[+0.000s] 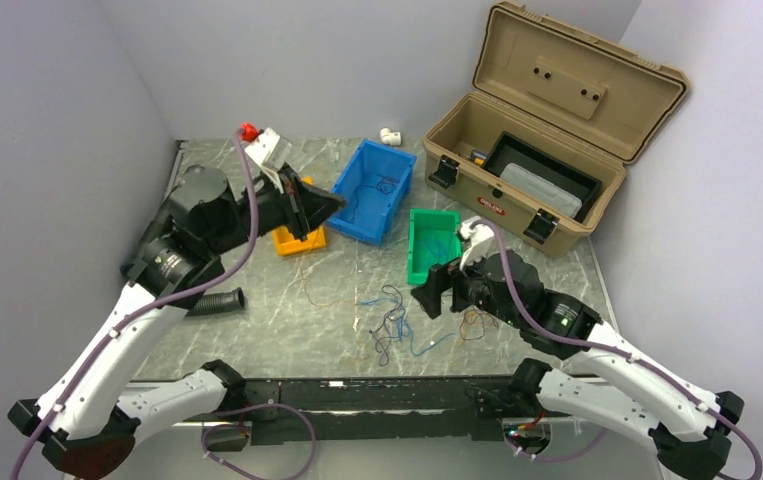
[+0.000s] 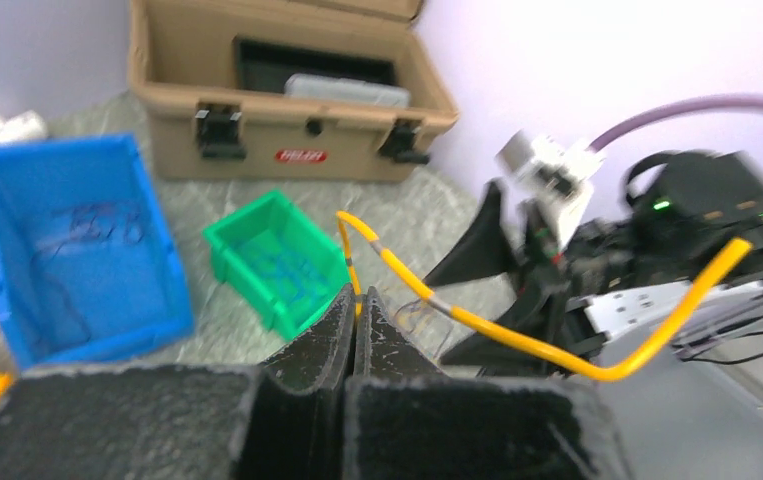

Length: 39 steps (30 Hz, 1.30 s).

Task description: Untangle the cables

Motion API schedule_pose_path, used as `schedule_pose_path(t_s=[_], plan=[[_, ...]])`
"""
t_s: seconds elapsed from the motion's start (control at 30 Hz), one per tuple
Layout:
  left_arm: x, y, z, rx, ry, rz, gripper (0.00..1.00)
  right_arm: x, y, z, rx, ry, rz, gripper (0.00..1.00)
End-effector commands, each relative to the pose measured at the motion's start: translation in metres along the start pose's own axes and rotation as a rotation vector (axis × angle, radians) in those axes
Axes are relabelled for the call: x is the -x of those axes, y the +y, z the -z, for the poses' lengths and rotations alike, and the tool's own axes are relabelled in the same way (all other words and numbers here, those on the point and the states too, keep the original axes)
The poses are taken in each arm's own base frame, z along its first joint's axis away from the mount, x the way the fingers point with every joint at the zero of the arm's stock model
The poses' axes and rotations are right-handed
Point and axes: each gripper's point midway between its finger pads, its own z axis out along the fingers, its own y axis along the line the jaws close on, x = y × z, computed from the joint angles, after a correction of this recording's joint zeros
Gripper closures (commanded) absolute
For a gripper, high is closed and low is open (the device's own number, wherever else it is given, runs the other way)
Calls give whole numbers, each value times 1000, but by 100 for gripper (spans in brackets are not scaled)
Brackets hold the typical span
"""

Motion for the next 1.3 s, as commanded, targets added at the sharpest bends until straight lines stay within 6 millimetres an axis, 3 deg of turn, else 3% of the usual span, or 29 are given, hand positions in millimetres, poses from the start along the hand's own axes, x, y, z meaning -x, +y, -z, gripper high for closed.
schedule_pose_path(t_s=[0.0, 0.1, 0.37, 0.63, 0.73, 0.87, 0.93, 1.03, 1.07, 1.17, 1.27], plan=[[49, -41, 4, -152, -68, 14, 100, 28, 81, -3, 445, -118, 159, 7], [69, -51, 6, -176, -90, 7, 100, 25, 102, -14, 556, -117, 204, 8], [103, -66, 11, -208, -146, -9, 100, 15, 124, -41, 689, -169, 305, 11], [119, -66, 13, -185, -175, -30, 100, 17, 142, -84, 716, -170, 245, 15], [122, -64, 11, -177, -183, -35, 100, 20, 142, -106, 673, -177, 209, 21], [122, -58, 10, -158, -186, -36, 100, 26, 153, -119, 705, -196, 200, 33], [123, -50, 9, -122, -192, -39, 100, 32, 162, -121, 743, -197, 199, 48], [121, -31, 7, -56, -202, -43, 100, 40, 166, -128, 736, -210, 183, 92], [119, -22, 6, -26, -199, -41, 100, 43, 165, -132, 722, -215, 177, 100], [109, 17, 1, 101, -177, -29, 100, 54, 159, -148, 638, -218, 154, 100], [87, 79, -3, 297, -142, 18, 100, 65, 146, -176, 504, -213, 131, 100]])
